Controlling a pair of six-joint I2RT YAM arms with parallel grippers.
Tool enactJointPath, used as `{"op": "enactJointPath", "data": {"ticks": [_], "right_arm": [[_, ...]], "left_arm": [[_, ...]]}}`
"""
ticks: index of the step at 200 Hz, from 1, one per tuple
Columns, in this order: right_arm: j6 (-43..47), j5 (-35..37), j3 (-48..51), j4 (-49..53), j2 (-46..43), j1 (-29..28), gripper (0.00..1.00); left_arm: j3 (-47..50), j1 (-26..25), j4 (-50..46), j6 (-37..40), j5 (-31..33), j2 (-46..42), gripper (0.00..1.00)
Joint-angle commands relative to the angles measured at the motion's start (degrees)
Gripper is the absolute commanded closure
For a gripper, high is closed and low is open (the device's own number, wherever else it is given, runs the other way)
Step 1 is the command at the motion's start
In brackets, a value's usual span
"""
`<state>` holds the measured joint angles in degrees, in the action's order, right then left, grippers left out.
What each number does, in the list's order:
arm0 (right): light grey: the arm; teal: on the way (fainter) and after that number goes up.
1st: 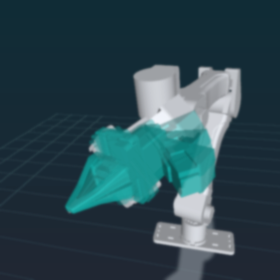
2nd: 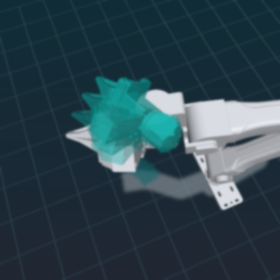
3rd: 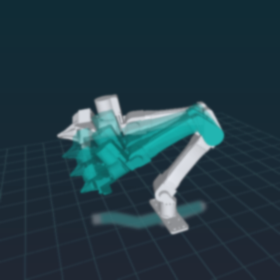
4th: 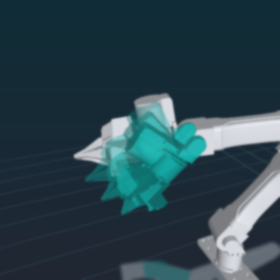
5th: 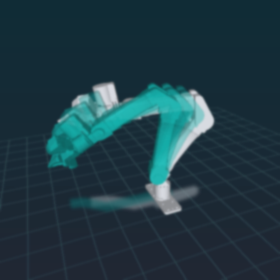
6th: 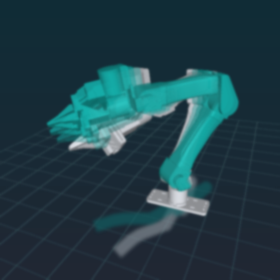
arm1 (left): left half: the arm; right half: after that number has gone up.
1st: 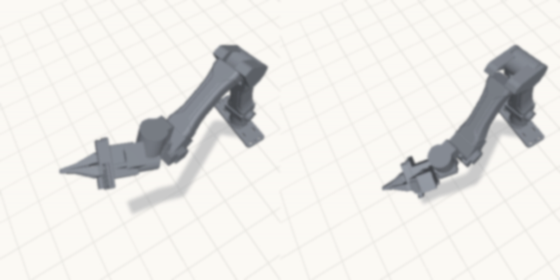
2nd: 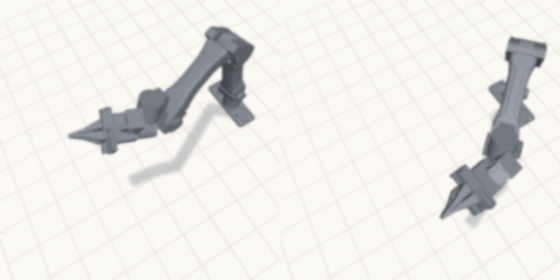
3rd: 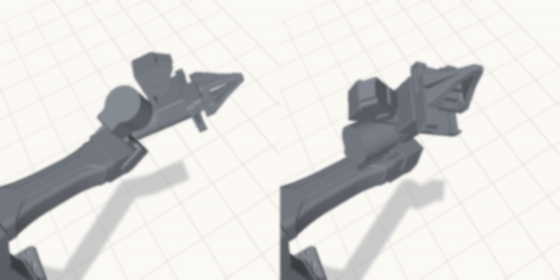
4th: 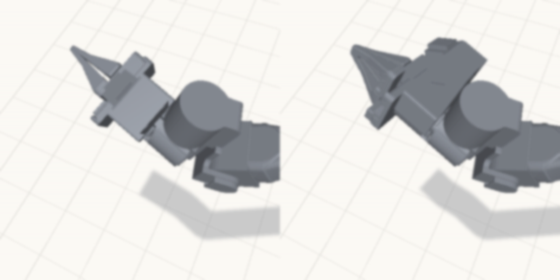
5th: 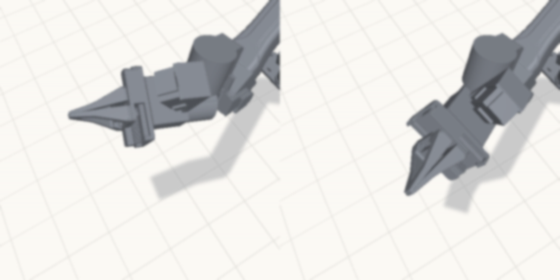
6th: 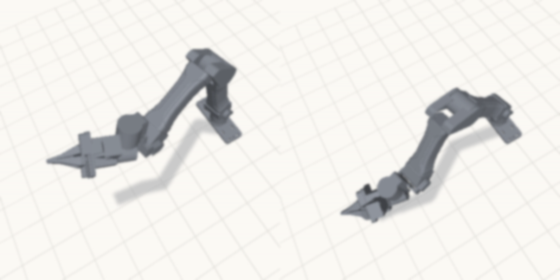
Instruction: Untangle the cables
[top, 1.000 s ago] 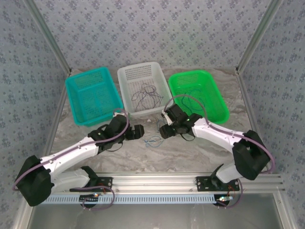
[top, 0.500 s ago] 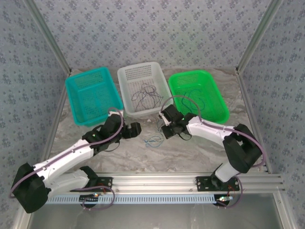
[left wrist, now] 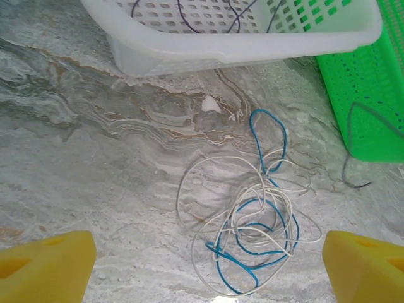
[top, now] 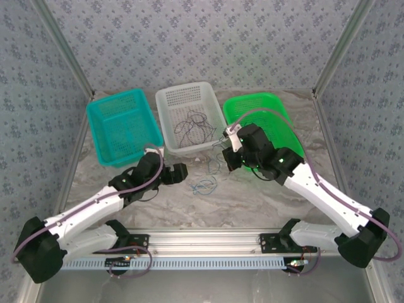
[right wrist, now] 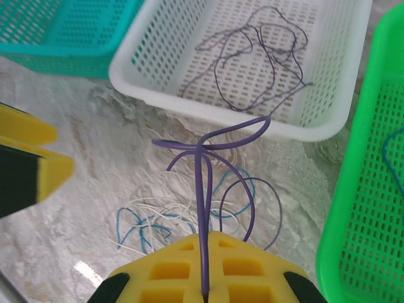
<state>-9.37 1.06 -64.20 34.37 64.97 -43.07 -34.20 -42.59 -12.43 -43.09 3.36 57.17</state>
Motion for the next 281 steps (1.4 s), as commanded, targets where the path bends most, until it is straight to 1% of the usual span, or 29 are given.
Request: {"op": "enactJointPath", "data": {"ticks": [1, 22, 47, 87, 111, 131, 145, 157, 177, 190, 212, 224, 236, 247, 265, 281], "right_arm": [[0.91, -3.69, -2.97, 3.80, -1.32, -0.35, 0.98], [1.10, -6.67, -3.63, 2.96, -1.42, -0.36, 0.98], [1.18, -9.45, -3.23, 1.52, -1.57, -0.35, 0.95], [1.11, -13.19, -1.13, -0.47, -1.75, -0.28, 0.94], [-0.33, -16.44, 0.65, -3.78, -1.70, -0.27, 0.92], [-0.89, -16.96, 1.29, -4.26, -1.08, -0.11, 0.91], [-1.31, -17.70, 1.66, -4.91, -0.81, 0.06, 0.91], [-1.58, -18.47, 1.92, -5.52, -0.81, 0.13, 0.91], [-1.87, -19.95, 2.33, -6.51, -1.05, 0.21, 0.90], [-1.80, -20.49, 2.42, -6.17, -0.99, 0.28, 0.88], [-1.71, -20.76, 2.91, -4.71, -0.81, 0.82, 0.82], [-1.88, -20.75, 3.76, -4.48, -0.89, 1.19, 0.79], [-2.35, -20.73, 4.95, -4.74, -1.22, 1.87, 0.76], [-2.79, -20.83, 6.08, -5.48, -1.58, 2.62, 0.76], [-3.48, -21.70, 7.42, -6.88, -1.78, 3.94, 0.82], [-3.81, -22.49, 8.03, -7.81, -1.73, 4.71, 0.85]], "left_arm": [[-2.07, -0.44, 5.82, 2.41, -3.13, 0.25, 0.08], [-2.08, -2.05, 12.56, 4.92, -4.78, -0.34, 0.09], [-2.41, -3.42, 18.58, 7.97, -5.57, -0.72, 0.09], [-5.66, -3.51, 20.32, 11.59, -6.53, 0.50, 0.09], [-6.53, -3.52, 24.33, 12.42, -9.48, 2.71, 0.09], [-6.62, -3.51, 29.01, 12.09, -13.37, 4.55, 0.10], [-7.04, -3.69, 30.26, 12.28, -14.92, 5.70, 0.11], [-7.74, -3.69, 29.55, 12.84, -15.12, 6.62, 0.16], [-8.65, -3.82, 28.42, 13.52, -15.28, 7.74, 0.30], [-8.69, -3.85, 28.65, 13.63, -15.28, 7.95, 0.43], [-8.41, -3.91, 29.05, 14.07, -14.73, 7.36, 0.69], [-8.26, -3.95, 28.81, 14.42, -14.17, 6.85, 0.79], [-8.30, -3.94, 28.00, 14.77, -13.41, 6.38, 0.84], [-8.30, -3.91, 27.27, 15.18, -13.26, 6.12, 0.87], [-8.12, -3.91, 26.61, 15.15, -13.13, 5.81, 0.89], [-7.91, -3.94, 26.21, 15.19, -12.79, 5.67, 0.90]]}}
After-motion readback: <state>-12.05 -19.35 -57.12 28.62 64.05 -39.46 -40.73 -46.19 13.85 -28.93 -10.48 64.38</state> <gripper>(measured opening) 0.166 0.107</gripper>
